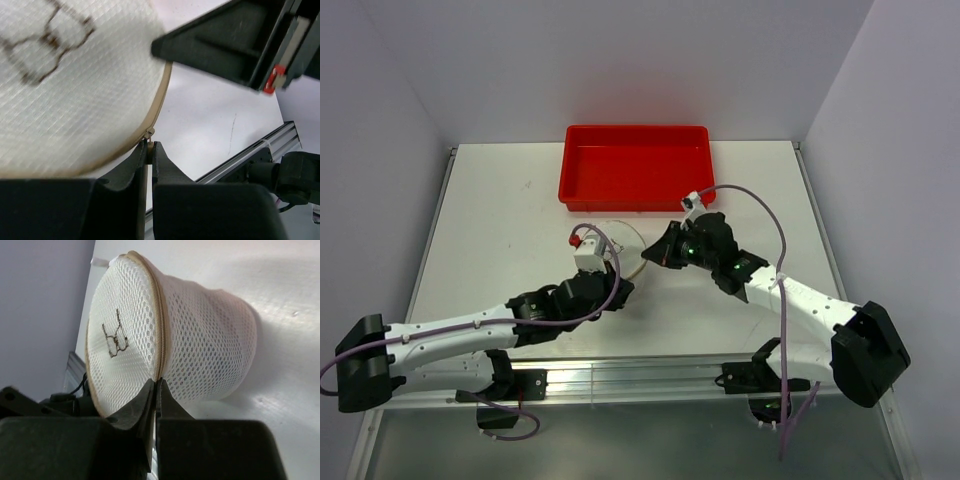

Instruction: Place the bra in the laundry bag and zip it closed

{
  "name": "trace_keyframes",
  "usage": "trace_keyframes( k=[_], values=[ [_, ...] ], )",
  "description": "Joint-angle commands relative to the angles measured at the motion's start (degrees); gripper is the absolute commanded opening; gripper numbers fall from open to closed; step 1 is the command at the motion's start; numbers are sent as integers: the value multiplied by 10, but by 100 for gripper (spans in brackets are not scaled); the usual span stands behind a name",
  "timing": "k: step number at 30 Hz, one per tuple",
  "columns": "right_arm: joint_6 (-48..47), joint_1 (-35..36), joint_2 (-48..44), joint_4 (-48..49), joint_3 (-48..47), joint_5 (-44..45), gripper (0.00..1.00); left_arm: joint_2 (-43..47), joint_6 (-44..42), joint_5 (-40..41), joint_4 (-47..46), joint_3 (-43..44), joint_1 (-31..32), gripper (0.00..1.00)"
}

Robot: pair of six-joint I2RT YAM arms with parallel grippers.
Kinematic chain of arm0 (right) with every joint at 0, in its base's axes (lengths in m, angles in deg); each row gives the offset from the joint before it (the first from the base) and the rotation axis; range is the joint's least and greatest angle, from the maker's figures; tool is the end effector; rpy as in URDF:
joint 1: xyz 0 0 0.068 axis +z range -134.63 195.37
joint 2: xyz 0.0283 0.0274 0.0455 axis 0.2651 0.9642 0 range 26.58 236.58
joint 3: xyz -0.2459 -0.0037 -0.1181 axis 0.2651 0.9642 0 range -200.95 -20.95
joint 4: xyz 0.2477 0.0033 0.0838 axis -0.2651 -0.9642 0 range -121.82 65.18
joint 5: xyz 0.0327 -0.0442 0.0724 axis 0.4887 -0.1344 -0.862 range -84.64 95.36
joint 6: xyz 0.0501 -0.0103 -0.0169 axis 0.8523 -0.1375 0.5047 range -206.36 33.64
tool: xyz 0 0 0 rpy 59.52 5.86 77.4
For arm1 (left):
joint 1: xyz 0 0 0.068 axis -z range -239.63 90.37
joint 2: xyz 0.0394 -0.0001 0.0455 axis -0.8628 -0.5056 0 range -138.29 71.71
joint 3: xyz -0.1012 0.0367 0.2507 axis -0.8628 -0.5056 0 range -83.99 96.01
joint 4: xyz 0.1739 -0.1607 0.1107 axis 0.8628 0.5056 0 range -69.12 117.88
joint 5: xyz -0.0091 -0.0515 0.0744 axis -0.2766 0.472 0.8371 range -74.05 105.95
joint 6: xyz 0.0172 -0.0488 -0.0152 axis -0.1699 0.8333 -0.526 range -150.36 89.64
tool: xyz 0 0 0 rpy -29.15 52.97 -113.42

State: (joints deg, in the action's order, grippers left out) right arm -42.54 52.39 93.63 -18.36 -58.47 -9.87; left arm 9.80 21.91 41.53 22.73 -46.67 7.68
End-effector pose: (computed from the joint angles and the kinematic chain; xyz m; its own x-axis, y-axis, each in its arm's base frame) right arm 0.2016 0.1638 0.2457 -0.7615 0.2624 -0.5927 -0.3418 0.6143 0.7112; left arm 0.1062 -0.2141 0.2518 -0.6453 -0.3059 -0.7000 0.2822 0.7561 -0.5906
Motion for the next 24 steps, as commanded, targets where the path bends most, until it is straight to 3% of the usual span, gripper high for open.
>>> trace_keyframes(
  k=[1, 10, 16, 18, 19, 22, 24],
  values=[
    [-32, -37, 17, 5, -35, 22, 0, 39, 10, 19, 32, -15, 1, 0],
    [-68, -75, 103, 10, -117, -4, 0, 120, 34, 66, 120, -32, 1, 0],
    [-73, -74, 161, 0, -169, -44, 1, 118, 14, 54, 92, -27, 1, 0],
    [-73, -73, 159, -11, -178, -42, 13, 93, 4, 47, 69, -17, 1, 0],
    [-73, -71, 153, -14, -175, -36, 38, 83, 0, 44, 60, -13, 1, 0],
    [-70, -71, 108, -15, -143, -12, 75, 44, -16, 32, 13, 0, -2, 0],
    [-61, -70, 65, -9, -105, -5, 82, 17, -29, 26, -13, 12, -4, 0]
  ],
)
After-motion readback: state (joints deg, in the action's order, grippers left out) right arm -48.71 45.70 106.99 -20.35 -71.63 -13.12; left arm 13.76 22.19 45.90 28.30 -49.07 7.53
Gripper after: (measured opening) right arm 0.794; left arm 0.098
